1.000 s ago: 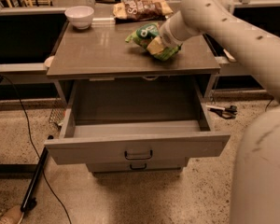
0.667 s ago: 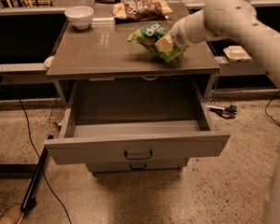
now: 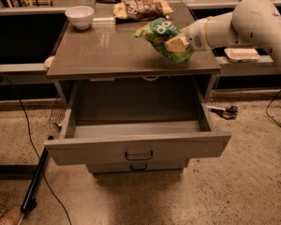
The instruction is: Place green rice chip bag into top drawer
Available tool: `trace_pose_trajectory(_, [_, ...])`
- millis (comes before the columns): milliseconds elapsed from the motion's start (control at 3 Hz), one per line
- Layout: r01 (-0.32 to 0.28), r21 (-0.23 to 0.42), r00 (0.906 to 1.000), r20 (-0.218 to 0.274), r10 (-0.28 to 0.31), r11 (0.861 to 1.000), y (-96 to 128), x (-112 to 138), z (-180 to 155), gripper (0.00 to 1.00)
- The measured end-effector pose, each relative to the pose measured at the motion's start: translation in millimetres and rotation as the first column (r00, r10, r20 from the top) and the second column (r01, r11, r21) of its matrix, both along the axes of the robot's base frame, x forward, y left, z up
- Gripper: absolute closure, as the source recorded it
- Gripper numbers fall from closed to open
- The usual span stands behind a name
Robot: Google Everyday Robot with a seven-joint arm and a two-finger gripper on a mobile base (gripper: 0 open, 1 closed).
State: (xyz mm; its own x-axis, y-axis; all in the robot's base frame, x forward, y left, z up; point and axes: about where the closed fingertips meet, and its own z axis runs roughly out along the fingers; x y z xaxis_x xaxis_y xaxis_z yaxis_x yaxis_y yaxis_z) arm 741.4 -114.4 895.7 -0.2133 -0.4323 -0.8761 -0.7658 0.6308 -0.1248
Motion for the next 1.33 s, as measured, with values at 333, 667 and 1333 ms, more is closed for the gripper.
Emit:
trace_pose_trajectory(333, [-0.055,-0.010,0.9984,0.016,0.055,0.998,7,-14,-1,1.00])
trace_pose_trajectory(667, [-0.158,-0.030,0.9850,0.065,0.160,0.987,19,-58,3,1.00])
trace_pose_trajectory(1333, [-0.264,-0.084,0.9608,0.065,0.269,0.961,36,-138,-22,1.00])
